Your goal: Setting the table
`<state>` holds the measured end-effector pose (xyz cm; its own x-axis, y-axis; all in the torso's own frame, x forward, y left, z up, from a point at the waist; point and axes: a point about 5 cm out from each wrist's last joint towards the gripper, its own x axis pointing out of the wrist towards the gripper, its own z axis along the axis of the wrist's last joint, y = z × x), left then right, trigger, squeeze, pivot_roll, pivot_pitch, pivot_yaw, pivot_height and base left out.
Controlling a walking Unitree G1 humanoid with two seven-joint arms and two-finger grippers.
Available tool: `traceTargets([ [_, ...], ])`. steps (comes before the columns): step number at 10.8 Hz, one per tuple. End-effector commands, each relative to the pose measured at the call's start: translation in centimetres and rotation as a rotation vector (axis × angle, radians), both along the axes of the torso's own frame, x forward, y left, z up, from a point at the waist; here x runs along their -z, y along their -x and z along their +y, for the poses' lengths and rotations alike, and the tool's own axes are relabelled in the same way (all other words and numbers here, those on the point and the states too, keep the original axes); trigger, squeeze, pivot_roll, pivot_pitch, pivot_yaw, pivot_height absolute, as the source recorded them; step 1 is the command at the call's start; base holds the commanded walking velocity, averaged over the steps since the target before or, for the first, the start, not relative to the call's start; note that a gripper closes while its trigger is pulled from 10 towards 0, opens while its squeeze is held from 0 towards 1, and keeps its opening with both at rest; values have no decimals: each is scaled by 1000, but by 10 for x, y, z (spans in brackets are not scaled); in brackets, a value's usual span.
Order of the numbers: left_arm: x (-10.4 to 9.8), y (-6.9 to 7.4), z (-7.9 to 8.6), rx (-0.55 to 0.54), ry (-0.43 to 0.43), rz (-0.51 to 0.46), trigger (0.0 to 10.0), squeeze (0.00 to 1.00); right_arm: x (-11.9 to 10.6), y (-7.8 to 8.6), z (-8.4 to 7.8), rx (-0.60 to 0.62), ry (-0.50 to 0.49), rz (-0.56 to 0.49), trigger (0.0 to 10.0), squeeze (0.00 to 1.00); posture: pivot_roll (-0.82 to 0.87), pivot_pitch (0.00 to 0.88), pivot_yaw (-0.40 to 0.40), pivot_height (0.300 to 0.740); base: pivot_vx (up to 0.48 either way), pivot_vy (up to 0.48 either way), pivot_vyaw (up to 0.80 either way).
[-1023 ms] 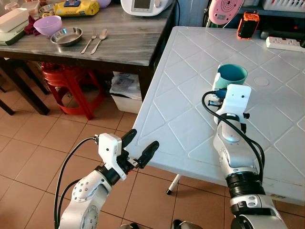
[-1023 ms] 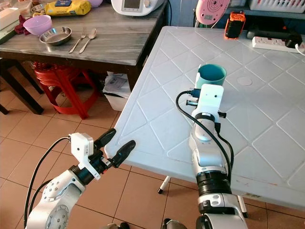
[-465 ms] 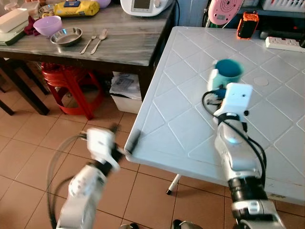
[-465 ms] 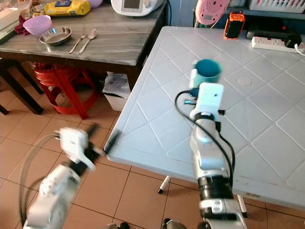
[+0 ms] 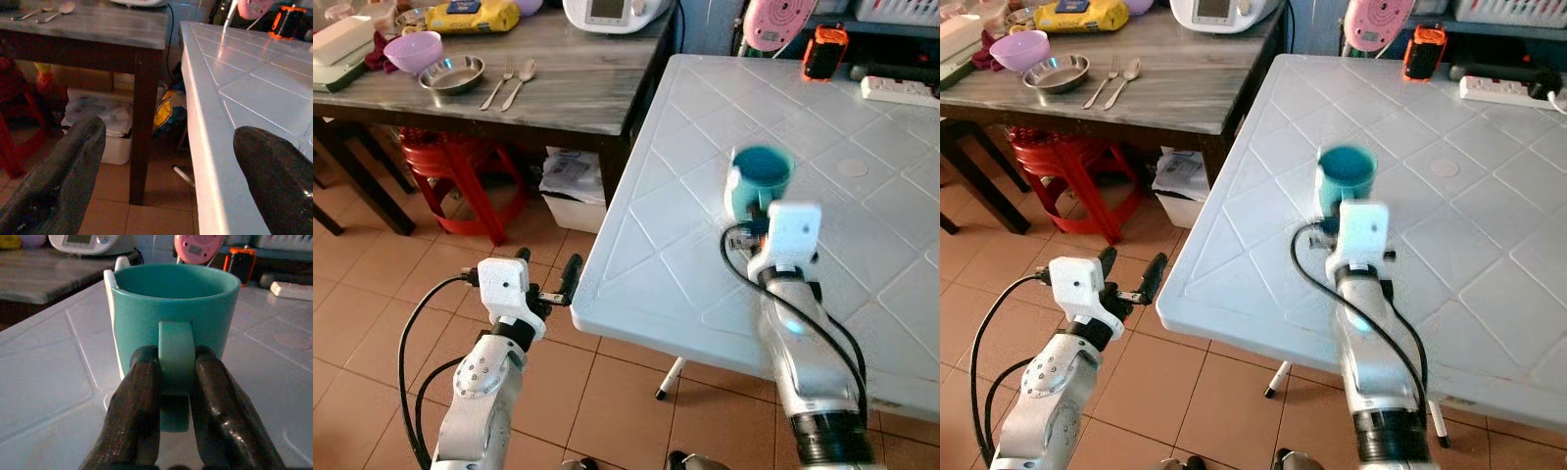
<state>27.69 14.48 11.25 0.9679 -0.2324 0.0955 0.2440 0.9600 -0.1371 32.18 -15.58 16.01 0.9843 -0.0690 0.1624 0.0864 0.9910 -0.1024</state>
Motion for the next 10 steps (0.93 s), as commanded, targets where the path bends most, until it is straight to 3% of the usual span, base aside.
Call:
traceTargets([
  [1, 2, 0, 4, -13, -17, 5, 10000, 0, -5, 2, 5, -23, -17, -14, 10000, 0, -33, 174, 73, 740, 0, 0, 0],
  [3, 1, -2, 2, -1, -21, -1, 10000, 0, -11, 2, 6, -26, -25, -35, 10000, 0, -35, 175, 79, 740, 0, 0, -216],
  [10, 1, -1, -2, 21, -27, -14, 10000, 0, -14, 4, 7, -36, -5, -50, 10000, 0, -33, 175, 78, 740, 0, 369, 0],
])
